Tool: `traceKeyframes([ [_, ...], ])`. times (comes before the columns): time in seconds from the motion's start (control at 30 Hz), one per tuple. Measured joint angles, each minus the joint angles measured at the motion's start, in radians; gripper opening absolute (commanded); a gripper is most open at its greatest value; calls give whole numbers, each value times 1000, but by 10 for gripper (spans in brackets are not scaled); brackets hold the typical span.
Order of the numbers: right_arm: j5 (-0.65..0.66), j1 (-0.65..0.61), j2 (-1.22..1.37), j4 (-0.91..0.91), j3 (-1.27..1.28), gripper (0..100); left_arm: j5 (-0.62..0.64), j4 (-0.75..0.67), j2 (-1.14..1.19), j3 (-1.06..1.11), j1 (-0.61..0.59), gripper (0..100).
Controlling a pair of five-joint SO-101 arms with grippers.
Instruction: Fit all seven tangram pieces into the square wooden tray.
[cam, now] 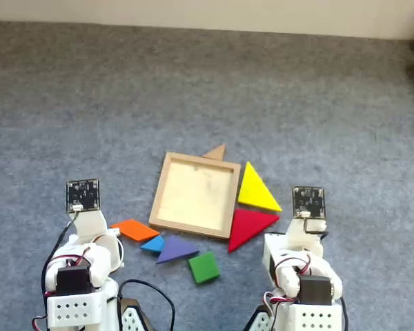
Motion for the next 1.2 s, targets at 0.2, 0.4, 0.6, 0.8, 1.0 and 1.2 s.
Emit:
traceKeyframes([
  [0.2,0,6,0,-32,-21,4,0,0,0,0,0,6],
  [0.4,0,6,0,-35,-203,4,0,0,0,0,0,6],
  [0.6,0,6,-11,-35,-353,4,0,0,0,0,0,6],
  [0.8,0,5,-11,-91,-382,4,0,0,0,0,0,6],
  [1.0,0,-72,-11,-109,-384,4,0,0,0,0,0,6],
  [1.2,0,-86,123,-114,-539,4,0,0,0,0,0,6],
])
